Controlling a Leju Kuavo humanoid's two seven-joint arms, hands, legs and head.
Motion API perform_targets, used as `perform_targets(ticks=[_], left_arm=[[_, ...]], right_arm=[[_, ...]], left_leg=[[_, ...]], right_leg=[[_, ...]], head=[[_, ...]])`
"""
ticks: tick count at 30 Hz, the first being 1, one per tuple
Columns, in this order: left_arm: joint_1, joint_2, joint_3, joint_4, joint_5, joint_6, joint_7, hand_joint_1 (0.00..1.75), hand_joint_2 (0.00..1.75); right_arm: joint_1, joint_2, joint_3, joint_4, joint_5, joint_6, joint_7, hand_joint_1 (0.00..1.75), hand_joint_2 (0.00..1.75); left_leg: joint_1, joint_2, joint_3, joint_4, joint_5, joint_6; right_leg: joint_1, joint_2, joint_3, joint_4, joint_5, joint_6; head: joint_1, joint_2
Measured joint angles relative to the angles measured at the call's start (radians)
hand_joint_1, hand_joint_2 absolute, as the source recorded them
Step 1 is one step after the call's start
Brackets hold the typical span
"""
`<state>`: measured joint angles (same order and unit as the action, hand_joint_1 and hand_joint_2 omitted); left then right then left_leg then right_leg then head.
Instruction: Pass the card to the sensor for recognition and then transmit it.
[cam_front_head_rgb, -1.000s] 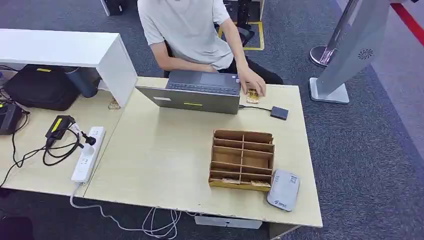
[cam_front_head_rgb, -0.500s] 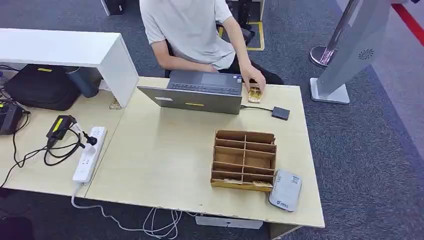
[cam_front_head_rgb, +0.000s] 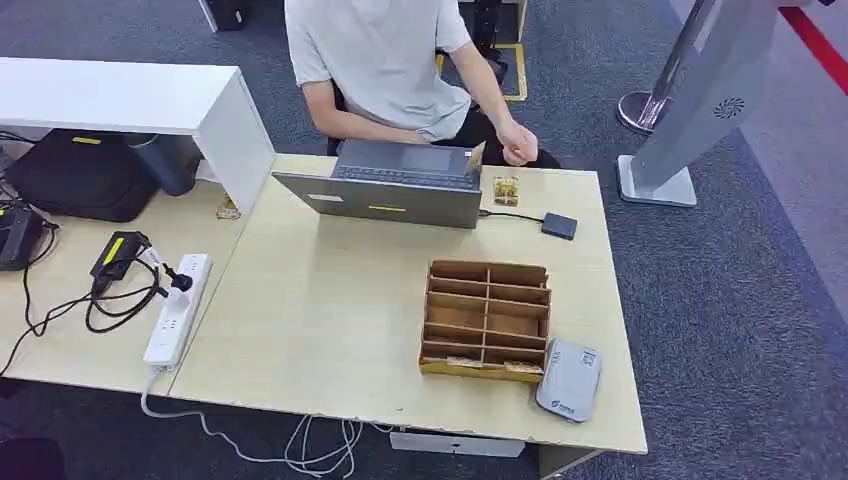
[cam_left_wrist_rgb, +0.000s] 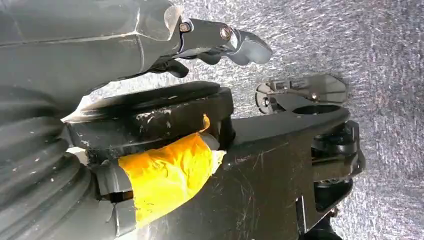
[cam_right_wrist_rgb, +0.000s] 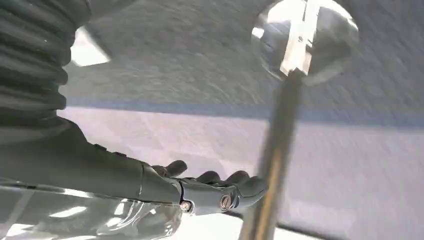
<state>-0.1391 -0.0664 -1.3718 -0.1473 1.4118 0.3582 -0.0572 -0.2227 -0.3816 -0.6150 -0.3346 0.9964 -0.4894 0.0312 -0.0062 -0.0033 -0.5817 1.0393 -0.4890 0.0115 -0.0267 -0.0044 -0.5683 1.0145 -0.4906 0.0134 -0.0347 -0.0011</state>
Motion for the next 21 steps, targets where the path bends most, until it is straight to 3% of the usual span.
perform_targets(ticks=[7,12,18,21], left_arm=[[-0.007,0.009,-0.039,0.0,-0.033,-0.032,-0.008,0.0,1.75],[-0.017,0.015,-0.066,0.0,-0.05,-0.063,-0.005,0.0,1.75],[-0.027,0.015,-0.084,0.0,-0.049,-0.085,0.016,0.0,1.75],[-0.027,0.014,-0.084,0.0,-0.028,-0.102,0.026,0.0,1.75]], right_arm=[[-0.244,-0.171,-0.025,0.008,-0.041,0.086,-0.042,0.0,1.75],[-0.476,-0.236,-0.027,0.016,-0.056,0.303,-0.133,0.0,1.75],[-0.736,-0.229,0.008,0.019,-0.014,0.495,-0.156,0.0,1.75],[-0.829,-0.17,0.046,0.018,0.019,0.558,-0.208,0.0,1.75]], left_leg=[[-0.001,0.002,0.0,0.0,0.001,0.001],[-0.001,0.002,0.0,0.0,0.002,0.002],[-0.001,-0.001,-0.001,0.0,0.004,0.002],[-0.001,0.002,-0.001,0.0,0.004,0.002]], right_leg=[[-0.002,0.001,0.0,0.0,0.001,0.001],[-0.002,0.002,-0.001,0.001,0.002,0.0],[-0.001,-0.001,-0.001,0.003,0.002,0.0],[0.0,0.002,-0.001,0.004,0.003,-0.001]], head=[[-0.001,0.0],[0.0,0.0],[0.0,0.0],[0.0,0.0]])
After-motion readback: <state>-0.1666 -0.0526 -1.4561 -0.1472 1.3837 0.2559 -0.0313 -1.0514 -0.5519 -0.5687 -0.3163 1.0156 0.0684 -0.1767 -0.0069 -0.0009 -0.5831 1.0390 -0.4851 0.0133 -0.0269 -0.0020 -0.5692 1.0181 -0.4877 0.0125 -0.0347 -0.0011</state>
